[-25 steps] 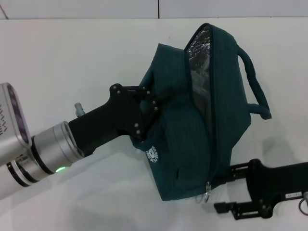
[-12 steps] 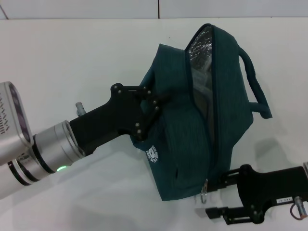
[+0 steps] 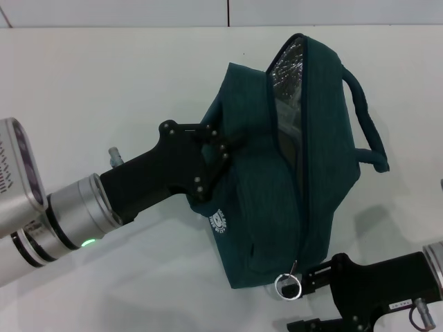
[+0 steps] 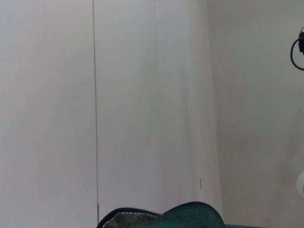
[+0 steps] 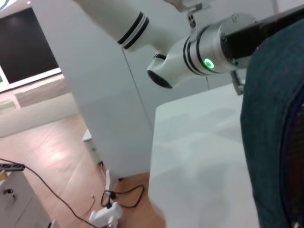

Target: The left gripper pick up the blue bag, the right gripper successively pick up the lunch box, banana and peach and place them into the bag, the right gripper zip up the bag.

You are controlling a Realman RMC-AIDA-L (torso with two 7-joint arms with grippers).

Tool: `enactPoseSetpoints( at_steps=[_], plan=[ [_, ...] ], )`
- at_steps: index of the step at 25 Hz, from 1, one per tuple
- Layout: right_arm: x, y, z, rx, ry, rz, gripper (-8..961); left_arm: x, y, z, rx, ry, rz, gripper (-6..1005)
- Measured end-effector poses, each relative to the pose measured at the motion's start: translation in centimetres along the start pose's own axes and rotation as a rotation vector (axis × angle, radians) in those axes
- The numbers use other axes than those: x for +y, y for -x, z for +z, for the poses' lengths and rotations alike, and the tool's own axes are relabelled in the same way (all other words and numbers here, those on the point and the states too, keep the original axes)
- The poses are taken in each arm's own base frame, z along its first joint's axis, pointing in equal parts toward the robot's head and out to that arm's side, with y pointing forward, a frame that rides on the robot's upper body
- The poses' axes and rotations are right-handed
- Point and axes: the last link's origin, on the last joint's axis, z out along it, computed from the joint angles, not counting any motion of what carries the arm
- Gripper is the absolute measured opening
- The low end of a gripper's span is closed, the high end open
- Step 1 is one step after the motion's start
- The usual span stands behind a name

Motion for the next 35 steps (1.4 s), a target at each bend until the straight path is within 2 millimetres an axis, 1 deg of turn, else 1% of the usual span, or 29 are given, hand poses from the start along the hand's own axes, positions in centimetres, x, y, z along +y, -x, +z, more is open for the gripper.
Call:
enactPoseSetpoints(
  at_steps=[5,10,16,21,25,29,32,35],
  plan=[
    [-0.2,0.0,-0.4,-0.004,-0.016,0.001,419,0.1,0.1,-0.1,0.002,-0.005,-0.007,33],
    [-0.4,0.2,-0.5,-0.019,-0.033,-0.041,226,0.1,0.1,-0.1,0.002,-0.008,-0.005,34],
    [-0.1,0.6,-0.7,-0.079,-0.047,-0.174,133,0.2,0.2,-0.3,0.002,-0.017,0.0,35],
    [0.4,1.5,-1.1,-0.169,-0.058,-0.282,56,0.3,0.2,-0.5,0.004,-0.026,-0.006,36],
    [0.6,2.2,-2.0,-0.243,-0.089,-0.348,37,0.7,0.3,-0.7,0.019,-0.037,0.015,37],
    [0.5,2.3,-3.1,-0.289,-0.162,-0.361,31,1.1,0.3,-0.9,0.03,-0.041,0.055,53],
    [0.4,2.3,-3.3,-0.297,-0.174,-0.362,30,0.8,0.1,-1.0,0.048,-0.067,0.057,76],
    [0.3,2.4,-3.1,-0.29,-0.169,-0.365,30,0.3,-0.2,-1.1,0.069,-0.107,0.057,167]
  ],
)
